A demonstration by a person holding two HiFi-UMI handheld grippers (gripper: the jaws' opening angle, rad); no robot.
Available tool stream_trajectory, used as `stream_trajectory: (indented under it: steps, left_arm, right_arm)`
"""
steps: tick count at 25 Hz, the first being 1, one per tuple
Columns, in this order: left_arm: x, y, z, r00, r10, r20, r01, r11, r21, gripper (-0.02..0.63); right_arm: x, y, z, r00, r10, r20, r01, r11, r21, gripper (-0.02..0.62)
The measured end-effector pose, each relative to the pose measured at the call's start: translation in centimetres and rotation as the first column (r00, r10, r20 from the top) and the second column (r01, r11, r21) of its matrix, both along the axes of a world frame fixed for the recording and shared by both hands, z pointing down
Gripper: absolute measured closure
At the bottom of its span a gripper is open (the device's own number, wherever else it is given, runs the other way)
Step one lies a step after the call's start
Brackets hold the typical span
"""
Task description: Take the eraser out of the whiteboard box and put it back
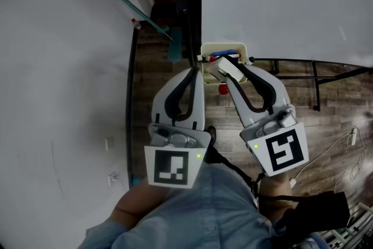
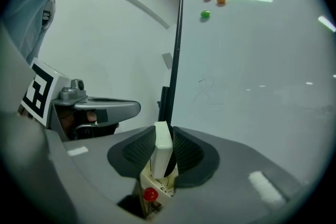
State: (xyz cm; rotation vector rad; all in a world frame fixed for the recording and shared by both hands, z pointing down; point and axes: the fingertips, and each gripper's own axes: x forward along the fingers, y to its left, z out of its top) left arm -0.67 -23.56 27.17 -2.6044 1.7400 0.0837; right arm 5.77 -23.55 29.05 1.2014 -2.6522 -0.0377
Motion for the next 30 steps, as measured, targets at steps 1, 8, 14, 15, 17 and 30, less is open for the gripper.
stream_trajectory:
  steps: [1, 8, 14, 15, 17, 30]
  left_arm:
    - [0.0, -0.1, 0.1, 1.000, -0.001, 0.000, 0.001, 1.000, -0.003, 0.601]
    - [0.1, -0.3, 0.6, 1.000, -0.009, 0.005, 0.009, 1.000, -0.016, 0.601]
    - [-0.4, -0.3, 1.0, 1.000, -0.025, 0.007, 0.025, 0.999, -0.030, 0.601]
    - [-0.4, -0.3, 1.0, 1.000, -0.026, 0.007, 0.026, 0.999, -0.031, 0.601]
    - [-0.4, -0.3, 1.2, 1.000, -0.028, 0.011, 0.028, 0.999, -0.036, 0.601]
    - [-0.4, -0.5, 2.2, 0.999, -0.038, 0.023, 0.039, 0.998, -0.059, 0.601]
  right_arm:
    - [0.0, 0.0, 0.1, 1.000, -0.003, 0.000, 0.003, 1.000, -0.003, 0.494]
    - [-0.7, -0.2, 1.8, 0.999, -0.041, -0.030, 0.040, 0.999, -0.028, 0.494]
    - [-1.1, -0.4, 2.8, 0.998, -0.052, -0.036, 0.050, 0.998, -0.040, 0.492]
    - [-1.1, -0.5, 2.9, 0.998, -0.053, -0.037, 0.052, 0.998, -0.041, 0.492]
    - [-1.2, -0.5, 3.2, 0.998, -0.056, -0.040, 0.054, 0.998, -0.044, 0.492]
    - [-1.4, -0.7, 4.7, 0.998, -0.065, -0.024, 0.063, 0.996, -0.061, 0.474]
